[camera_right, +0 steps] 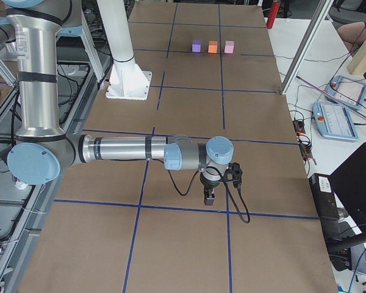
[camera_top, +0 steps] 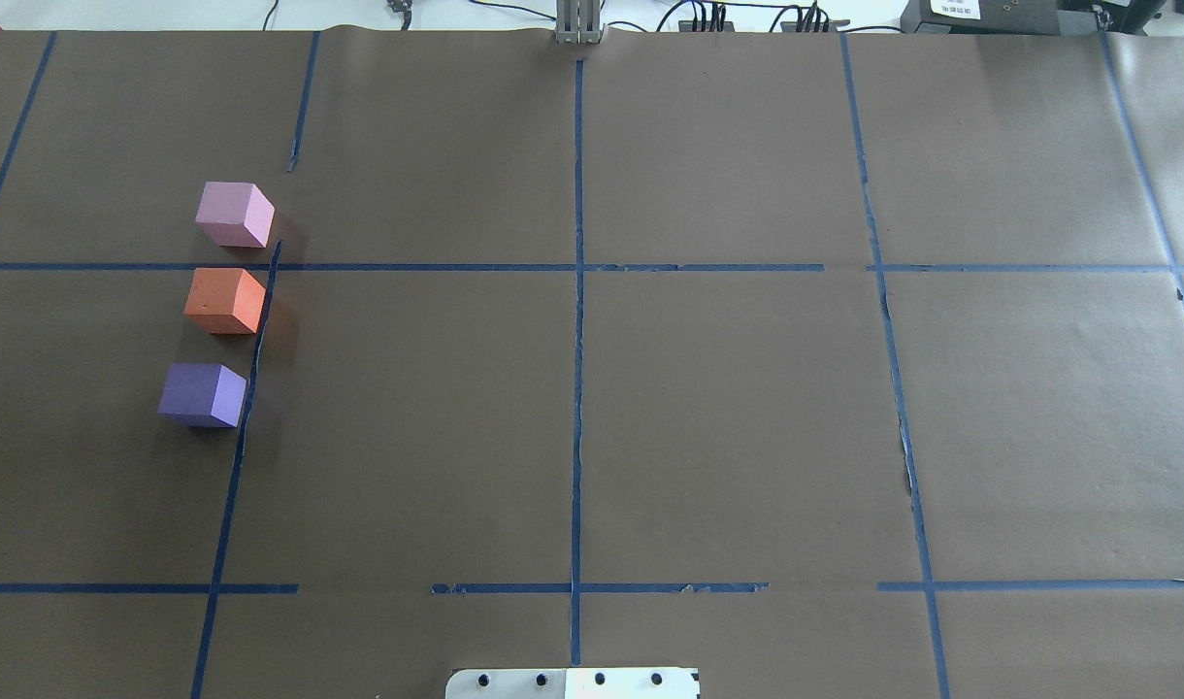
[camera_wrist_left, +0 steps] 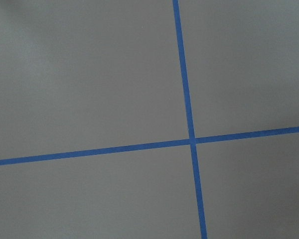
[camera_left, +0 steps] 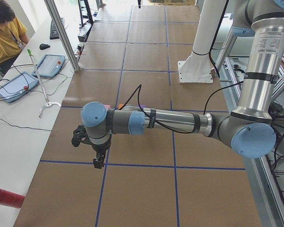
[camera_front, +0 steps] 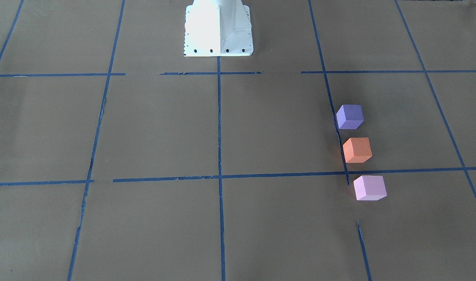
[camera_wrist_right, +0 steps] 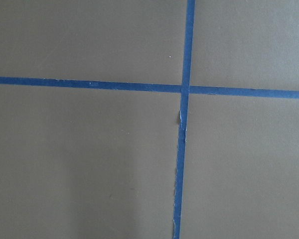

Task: Arrange blocks in a line

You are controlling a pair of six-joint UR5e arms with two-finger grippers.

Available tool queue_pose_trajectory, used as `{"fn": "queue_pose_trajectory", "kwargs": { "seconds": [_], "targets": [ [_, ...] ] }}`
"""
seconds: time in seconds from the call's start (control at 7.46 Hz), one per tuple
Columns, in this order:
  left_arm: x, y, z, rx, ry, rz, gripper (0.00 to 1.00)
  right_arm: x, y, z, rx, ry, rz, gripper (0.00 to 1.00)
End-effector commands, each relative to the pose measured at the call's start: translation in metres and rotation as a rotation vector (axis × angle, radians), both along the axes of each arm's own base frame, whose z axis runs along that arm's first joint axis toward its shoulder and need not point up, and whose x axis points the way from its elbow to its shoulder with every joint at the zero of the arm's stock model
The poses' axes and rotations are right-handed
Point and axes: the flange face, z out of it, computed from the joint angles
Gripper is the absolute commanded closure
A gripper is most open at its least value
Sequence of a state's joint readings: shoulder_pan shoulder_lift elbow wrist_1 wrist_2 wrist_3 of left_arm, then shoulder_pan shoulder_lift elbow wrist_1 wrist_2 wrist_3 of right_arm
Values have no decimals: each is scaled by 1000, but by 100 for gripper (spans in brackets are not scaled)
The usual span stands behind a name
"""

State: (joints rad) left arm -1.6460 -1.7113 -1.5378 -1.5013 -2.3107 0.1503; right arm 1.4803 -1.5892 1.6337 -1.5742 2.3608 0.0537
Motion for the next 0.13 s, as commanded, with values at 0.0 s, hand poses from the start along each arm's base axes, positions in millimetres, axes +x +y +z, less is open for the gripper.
{"fn": "queue_pose_trajectory", "kwargs": {
  "seconds": [0.0],
  "targets": [
    [0,-1,-2,4,2,0,0,0,0,0,-1,0,0,0]
  ]
}}
